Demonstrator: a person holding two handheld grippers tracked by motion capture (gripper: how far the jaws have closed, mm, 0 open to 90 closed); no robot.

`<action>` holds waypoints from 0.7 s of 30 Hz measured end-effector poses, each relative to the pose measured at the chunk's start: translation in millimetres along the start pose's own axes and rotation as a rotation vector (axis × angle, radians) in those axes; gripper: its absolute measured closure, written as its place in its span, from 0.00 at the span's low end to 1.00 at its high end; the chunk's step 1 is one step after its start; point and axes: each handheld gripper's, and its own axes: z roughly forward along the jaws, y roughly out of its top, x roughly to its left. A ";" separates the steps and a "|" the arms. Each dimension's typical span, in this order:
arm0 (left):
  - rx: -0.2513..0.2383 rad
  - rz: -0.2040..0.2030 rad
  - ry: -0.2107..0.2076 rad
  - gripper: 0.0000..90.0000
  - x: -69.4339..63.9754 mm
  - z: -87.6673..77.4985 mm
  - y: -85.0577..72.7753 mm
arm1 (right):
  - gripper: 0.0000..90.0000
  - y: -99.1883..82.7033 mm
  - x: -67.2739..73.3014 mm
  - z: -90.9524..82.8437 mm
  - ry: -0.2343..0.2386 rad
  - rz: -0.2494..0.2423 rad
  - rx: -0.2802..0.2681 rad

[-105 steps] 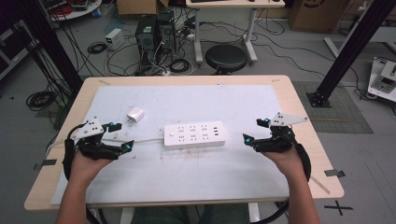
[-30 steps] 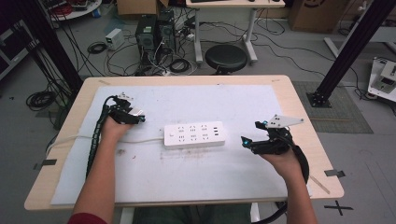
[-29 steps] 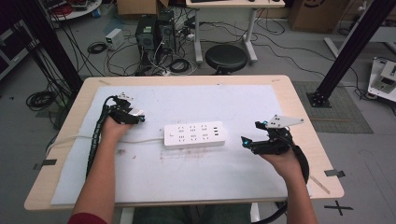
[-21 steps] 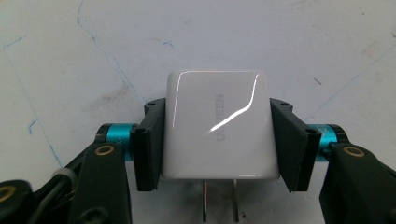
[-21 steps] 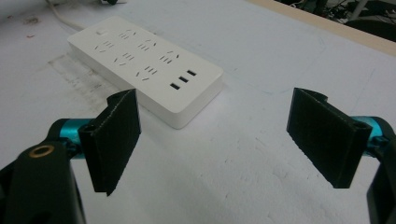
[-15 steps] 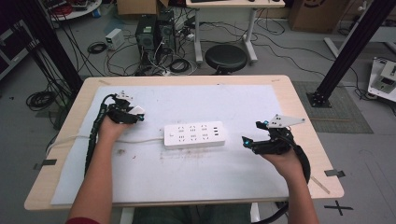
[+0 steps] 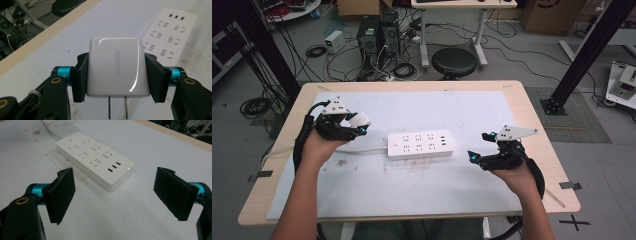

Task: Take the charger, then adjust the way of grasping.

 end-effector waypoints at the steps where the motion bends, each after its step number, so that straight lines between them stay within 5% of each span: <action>1: -0.008 0.003 -0.009 0.47 -3.1 -2.6 0.0 | 0.20 0.5 2.0 -0.6 0.005 0.005 0.006; 10: -0.084 0.035 -0.081 0.47 -36.7 -12.2 -17.5 | 0.20 7.7 12.0 3.4 0.034 -0.016 0.016; 21: -0.109 0.080 -0.162 0.47 -51.1 4.6 -21.7 | 0.20 14.6 16.6 10.0 0.081 -0.018 0.018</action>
